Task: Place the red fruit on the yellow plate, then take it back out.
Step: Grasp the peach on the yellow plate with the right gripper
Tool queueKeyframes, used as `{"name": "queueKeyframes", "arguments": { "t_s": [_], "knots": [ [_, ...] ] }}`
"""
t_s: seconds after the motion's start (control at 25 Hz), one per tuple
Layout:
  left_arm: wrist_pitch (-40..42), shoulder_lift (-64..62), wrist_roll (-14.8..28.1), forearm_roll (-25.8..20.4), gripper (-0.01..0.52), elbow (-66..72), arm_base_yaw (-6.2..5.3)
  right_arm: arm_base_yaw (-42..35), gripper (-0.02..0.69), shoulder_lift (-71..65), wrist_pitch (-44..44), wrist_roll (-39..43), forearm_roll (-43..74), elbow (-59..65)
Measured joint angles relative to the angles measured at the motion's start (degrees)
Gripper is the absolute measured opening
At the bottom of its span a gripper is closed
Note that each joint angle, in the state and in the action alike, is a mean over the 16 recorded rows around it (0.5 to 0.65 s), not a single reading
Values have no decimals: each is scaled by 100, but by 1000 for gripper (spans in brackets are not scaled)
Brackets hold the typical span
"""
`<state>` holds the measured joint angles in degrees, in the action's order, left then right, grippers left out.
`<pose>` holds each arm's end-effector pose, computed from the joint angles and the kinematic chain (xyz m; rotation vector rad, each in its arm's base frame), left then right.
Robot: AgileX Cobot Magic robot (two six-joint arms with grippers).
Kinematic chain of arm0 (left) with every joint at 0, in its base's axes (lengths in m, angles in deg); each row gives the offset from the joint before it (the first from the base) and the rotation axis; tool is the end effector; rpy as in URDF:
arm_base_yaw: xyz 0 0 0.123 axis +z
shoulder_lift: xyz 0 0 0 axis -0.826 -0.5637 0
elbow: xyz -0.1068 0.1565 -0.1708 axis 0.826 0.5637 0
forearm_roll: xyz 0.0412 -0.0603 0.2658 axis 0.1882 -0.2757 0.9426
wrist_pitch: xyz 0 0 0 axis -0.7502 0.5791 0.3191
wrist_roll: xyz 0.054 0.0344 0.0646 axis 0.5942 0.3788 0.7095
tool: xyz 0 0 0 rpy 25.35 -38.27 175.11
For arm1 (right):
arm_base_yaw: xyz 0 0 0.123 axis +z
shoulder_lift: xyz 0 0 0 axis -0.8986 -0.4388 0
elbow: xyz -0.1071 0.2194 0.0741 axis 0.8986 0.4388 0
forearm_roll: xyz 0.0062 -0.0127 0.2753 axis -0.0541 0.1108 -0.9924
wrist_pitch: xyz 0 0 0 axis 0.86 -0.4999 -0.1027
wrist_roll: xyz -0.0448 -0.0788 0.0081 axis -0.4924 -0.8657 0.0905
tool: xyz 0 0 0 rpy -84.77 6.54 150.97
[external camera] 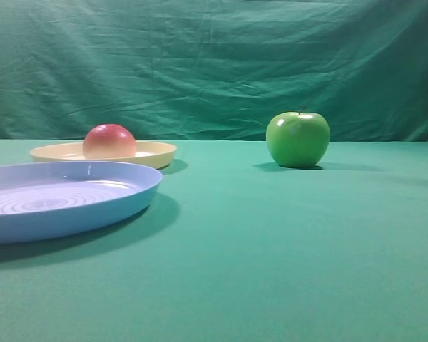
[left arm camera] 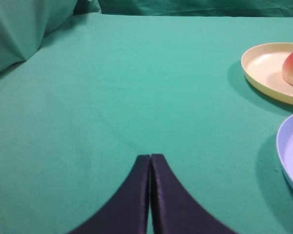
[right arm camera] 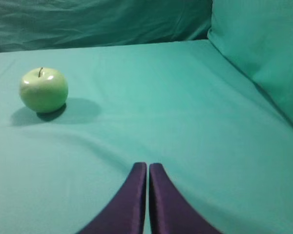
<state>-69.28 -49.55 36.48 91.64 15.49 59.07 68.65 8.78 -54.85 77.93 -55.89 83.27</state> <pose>0.1051 0.0171 0.1784 -0.1618 1.8312 0.1328 0.1029 0.0081 0.1914 -0.0746 1.8762 0.0519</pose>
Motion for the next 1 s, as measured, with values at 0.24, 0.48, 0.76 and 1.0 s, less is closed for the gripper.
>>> {"name": "queueKeyframes", "arguments": {
  "t_s": [0.24, 0.48, 0.76, 1.0],
  "knots": [
    [0, 0, 0, 0, 0, 0, 0, 0, 0, 0, -90, 3, 0, 273],
    [0, 0, 0, 0, 0, 0, 0, 0, 0, 0, -191, -19, 0, 379],
    [0, 0, 0, 0, 0, 0, 0, 0, 0, 0, -265, -65, -1, 396],
    [0, 0, 0, 0, 0, 0, 0, 0, 0, 0, -485, -84, -66, 410]
  ]
}}
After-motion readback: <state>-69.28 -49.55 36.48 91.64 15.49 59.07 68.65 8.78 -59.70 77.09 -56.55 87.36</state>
